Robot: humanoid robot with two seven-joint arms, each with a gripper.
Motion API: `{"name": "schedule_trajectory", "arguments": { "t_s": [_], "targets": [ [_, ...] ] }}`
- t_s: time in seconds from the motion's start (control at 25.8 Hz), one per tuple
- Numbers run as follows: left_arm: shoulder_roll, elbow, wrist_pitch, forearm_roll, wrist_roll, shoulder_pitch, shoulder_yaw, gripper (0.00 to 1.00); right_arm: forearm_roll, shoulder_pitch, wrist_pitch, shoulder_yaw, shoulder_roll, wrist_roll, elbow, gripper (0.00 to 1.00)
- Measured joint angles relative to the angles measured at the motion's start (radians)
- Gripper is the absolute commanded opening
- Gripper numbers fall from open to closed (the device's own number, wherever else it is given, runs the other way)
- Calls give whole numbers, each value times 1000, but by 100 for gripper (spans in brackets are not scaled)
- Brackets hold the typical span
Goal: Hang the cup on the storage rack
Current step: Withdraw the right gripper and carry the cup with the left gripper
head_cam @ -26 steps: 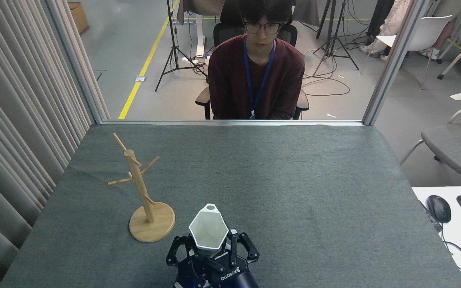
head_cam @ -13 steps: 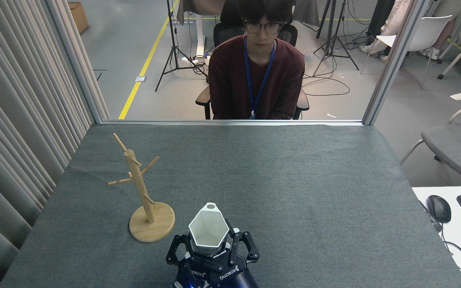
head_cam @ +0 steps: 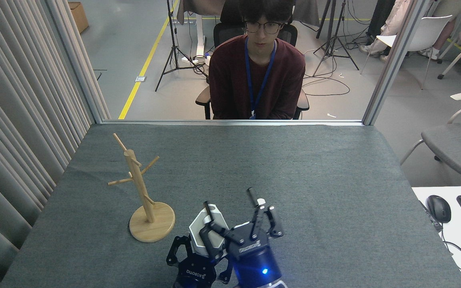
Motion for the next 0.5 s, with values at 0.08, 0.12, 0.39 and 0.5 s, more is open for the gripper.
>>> {"name": "schedule_trajectory", "arguments": {
  "t_s": [0.08, 0.12, 0.39, 0.5],
  "targets": [
    [-1, 1, 2, -1, 0, 2, 1, 41, -99, -37, 75, -82, 1, 18, 34, 98],
    [-2, 1, 2, -2, 0, 3, 1, 41, -131, -53, 100, -124, -3, 48, 70, 98],
    [2, -11, 17, -1, 1, 15, 12, 41, -53, 12, 118, -298, -131, 134, 234, 98],
    [10, -22, 38, 1, 1, 17, 35, 41, -57, 61, 69, -350, -154, 130, 230, 98]
  ]
}}
